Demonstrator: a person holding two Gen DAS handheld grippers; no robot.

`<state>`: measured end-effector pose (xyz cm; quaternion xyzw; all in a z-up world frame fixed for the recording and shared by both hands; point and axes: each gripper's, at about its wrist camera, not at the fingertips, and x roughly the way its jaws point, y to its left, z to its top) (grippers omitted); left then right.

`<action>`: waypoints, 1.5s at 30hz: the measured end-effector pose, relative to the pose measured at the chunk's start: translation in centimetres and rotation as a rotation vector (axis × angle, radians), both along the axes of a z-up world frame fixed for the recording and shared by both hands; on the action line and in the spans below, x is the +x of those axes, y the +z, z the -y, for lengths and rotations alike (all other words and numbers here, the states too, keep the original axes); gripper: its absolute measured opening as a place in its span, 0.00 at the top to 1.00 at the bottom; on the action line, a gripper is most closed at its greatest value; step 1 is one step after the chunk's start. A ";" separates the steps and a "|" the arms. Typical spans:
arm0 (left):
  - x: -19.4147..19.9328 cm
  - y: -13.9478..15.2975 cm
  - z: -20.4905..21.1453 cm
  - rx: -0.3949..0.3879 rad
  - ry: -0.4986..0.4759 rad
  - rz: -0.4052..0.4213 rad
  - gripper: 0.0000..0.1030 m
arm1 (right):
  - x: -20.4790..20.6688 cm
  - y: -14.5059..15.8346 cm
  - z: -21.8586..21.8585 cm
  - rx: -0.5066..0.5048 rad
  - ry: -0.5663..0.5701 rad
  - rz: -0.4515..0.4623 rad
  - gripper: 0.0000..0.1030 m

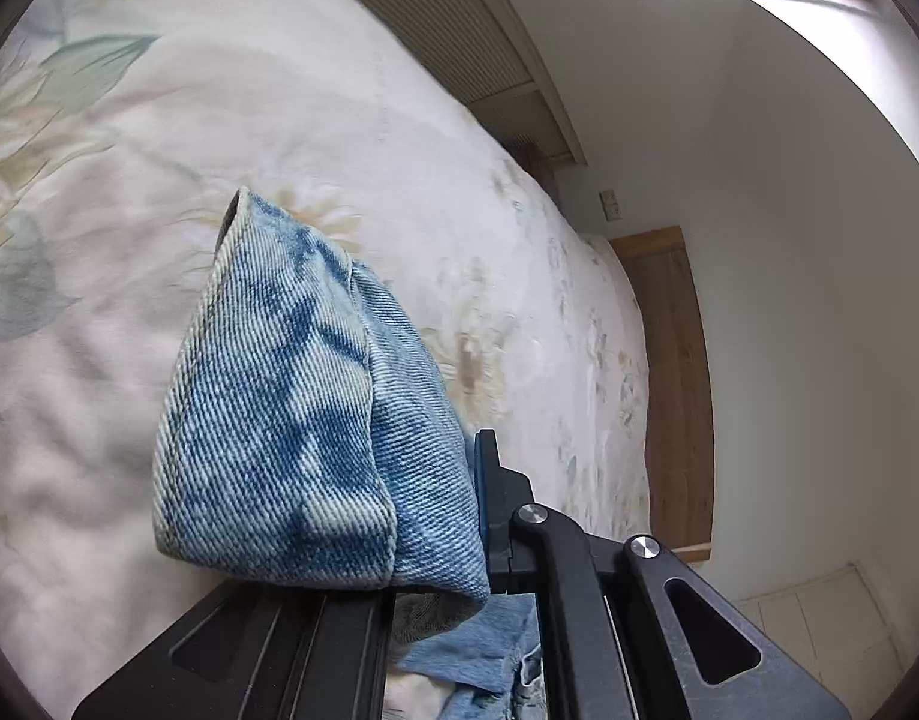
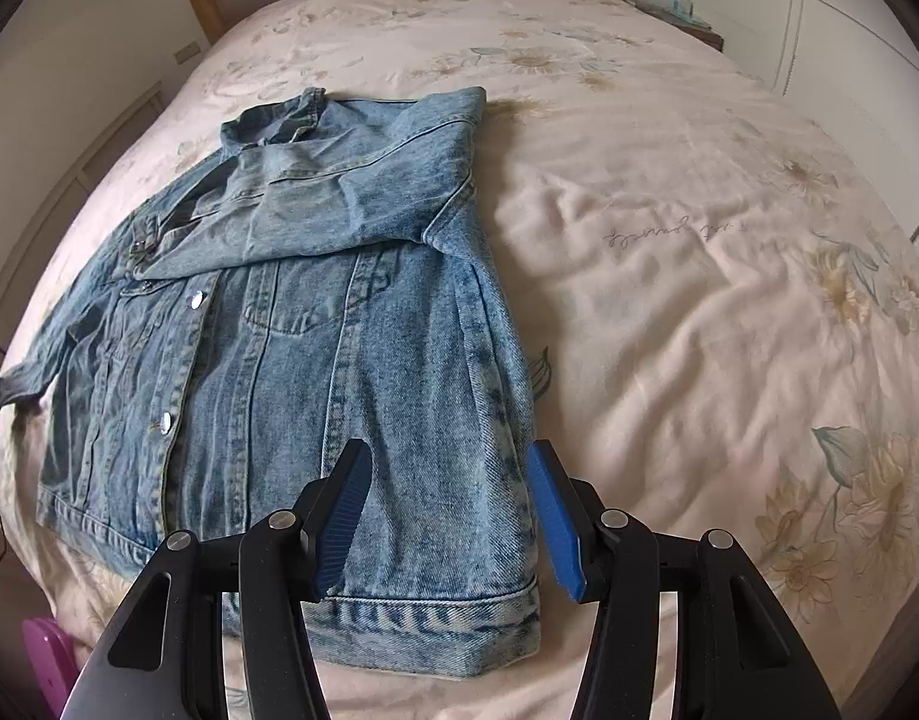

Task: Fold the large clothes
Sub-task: 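Lift the cuff with the left tool and fold the sleeve across the jacket body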

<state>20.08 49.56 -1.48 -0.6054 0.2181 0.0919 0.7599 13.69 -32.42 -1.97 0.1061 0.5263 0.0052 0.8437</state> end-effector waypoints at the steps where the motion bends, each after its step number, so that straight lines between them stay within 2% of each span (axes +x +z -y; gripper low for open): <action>1: 0.3 0.8 0.3 0.010 -0.009 0.008 0.97 | -0.1 -0.1 0.1 0.007 0.003 0.002 0.46; 5: 2.5 4.3 3.3 0.057 -0.060 0.035 0.97 | -0.4 -0.2 0.5 0.009 0.018 0.012 0.46; 14: 7.8 11.0 12.9 0.152 -0.223 0.120 0.97 | -0.9 -0.2 3.4 0.030 0.001 0.050 0.46; 22: 14.5 14.5 24.9 0.250 -0.409 0.166 0.97 | -1.5 -0.5 6.2 0.059 -0.036 0.069 0.46; 28: 18.5 14.7 35.4 0.316 -0.578 0.195 0.97 | -1.8 -0.8 8.2 0.076 -0.069 0.080 0.46; 33: 20.3 13.1 42.6 0.345 -0.713 0.191 0.97 | -2.2 -1.7 9.6 0.093 -0.097 0.064 0.46; 36: 20.8 11.1 46.2 0.366 -0.793 0.161 0.97 | -2.2 -2.3 10.1 0.100 -0.105 0.050 0.46; 39: 20.6 7.5 49.9 0.385 -0.874 0.106 0.97 | -2.1 -2.9 10.2 0.101 -0.106 0.040 0.46; 45: 19.2 -2.4 54.2 0.431 -1.008 -0.097 0.97 | -1.7 -3.9 10.3 0.103 -0.104 0.017 0.46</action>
